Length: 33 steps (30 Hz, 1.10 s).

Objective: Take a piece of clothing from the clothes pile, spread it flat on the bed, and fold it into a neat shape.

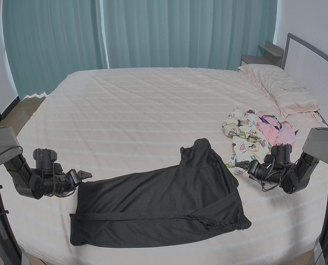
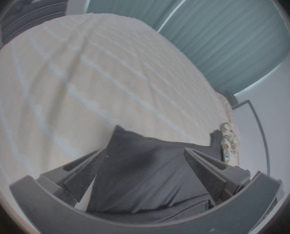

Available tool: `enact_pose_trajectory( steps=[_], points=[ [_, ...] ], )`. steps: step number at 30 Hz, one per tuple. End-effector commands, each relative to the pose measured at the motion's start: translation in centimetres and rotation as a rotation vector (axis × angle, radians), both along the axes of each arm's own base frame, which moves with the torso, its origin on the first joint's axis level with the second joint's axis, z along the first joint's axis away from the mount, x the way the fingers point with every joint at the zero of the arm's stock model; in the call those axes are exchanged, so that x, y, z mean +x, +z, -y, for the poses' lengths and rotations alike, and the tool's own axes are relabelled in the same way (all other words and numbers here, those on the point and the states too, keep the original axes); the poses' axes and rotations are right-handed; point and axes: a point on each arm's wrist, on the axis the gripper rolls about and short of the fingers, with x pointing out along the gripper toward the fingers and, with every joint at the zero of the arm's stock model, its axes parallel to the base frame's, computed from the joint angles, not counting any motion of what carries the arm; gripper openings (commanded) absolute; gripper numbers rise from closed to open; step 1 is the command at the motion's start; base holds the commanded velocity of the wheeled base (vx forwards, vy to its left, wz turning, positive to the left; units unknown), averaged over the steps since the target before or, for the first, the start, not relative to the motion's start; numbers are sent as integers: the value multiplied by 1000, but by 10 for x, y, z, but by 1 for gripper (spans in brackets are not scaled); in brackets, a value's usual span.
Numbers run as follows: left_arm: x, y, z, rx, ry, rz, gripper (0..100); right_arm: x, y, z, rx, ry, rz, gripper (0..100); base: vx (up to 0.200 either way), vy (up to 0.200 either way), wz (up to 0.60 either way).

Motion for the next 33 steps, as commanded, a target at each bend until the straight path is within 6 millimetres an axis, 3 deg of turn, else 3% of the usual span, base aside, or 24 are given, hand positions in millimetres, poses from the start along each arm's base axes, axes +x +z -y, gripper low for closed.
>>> enact_pose_trajectory(
  steps=[1, 9, 26, 27, 33],
  points=[
    [6, -31, -6, -8, -49, -6, 100, -1, -3, -1, 1, 4, -1, 100, 0, 0, 0],
    [17, -59, -18, 73, -89, 88, 100, -5, -19, -14, -11, 22, 28, 100, 0, 0, 0],
    [29, -53, -13, 22, -52, 172, 100, -6, -19, -22, -12, 38, 31, 100, 0, 0, 0],
    [30, -53, -14, 15, -48, 176, 0, -5, -19, -23, -12, 40, 35, 100, 0, 0, 0],
    [27, -56, -19, 14, -46, 166, 0, -5, -18, -24, -12, 39, 35, 100, 0, 0, 0]
  ],
)
